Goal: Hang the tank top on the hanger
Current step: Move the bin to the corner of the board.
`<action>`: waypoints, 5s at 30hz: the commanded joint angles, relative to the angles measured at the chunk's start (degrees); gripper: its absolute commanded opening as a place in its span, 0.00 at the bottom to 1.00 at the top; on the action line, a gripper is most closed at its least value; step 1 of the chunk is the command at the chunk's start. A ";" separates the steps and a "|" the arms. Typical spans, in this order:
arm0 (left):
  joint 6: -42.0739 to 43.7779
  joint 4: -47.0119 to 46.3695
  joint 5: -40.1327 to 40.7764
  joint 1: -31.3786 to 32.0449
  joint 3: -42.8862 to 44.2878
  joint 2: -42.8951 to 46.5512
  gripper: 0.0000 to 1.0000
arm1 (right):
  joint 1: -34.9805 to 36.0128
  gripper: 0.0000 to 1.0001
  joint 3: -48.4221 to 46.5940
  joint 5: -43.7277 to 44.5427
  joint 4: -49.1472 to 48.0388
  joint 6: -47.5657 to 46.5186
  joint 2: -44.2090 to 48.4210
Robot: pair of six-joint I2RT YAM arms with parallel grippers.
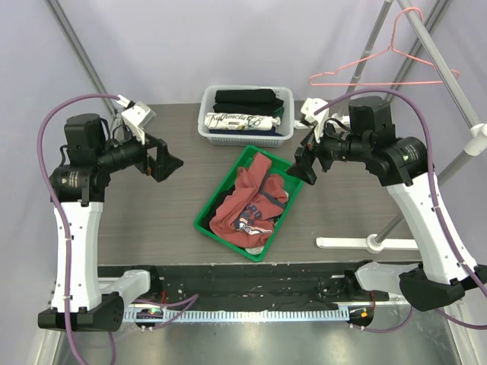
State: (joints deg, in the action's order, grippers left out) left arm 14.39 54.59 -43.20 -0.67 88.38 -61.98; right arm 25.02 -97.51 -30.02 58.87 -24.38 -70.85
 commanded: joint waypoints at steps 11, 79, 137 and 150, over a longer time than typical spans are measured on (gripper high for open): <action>0.20 -1.94 -2.24 -0.21 0.13 0.01 1.00 | 0.39 1.00 -1.37 0.22 0.02 -6.73 -0.08; 3.71 -29.81 29.93 26.07 -17.10 -40.06 0.84 | 0.65 1.00 39.42 22.90 -28.81 -9.46 10.73; 36.49 -29.54 46.98 8.93 -16.49 -39.19 0.31 | 0.65 1.00 37.48 20.44 -27.41 -8.31 10.12; 32.64 -26.13 43.92 8.05 -11.41 -35.16 1.00 | 0.65 1.00 37.84 19.74 -27.32 -8.31 9.94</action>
State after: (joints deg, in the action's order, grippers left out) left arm 49.80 27.44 3.22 7.88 71.61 -101.84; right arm 25.39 -57.95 -9.19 32.56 -33.08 -61.14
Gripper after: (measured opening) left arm 0.987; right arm 0.996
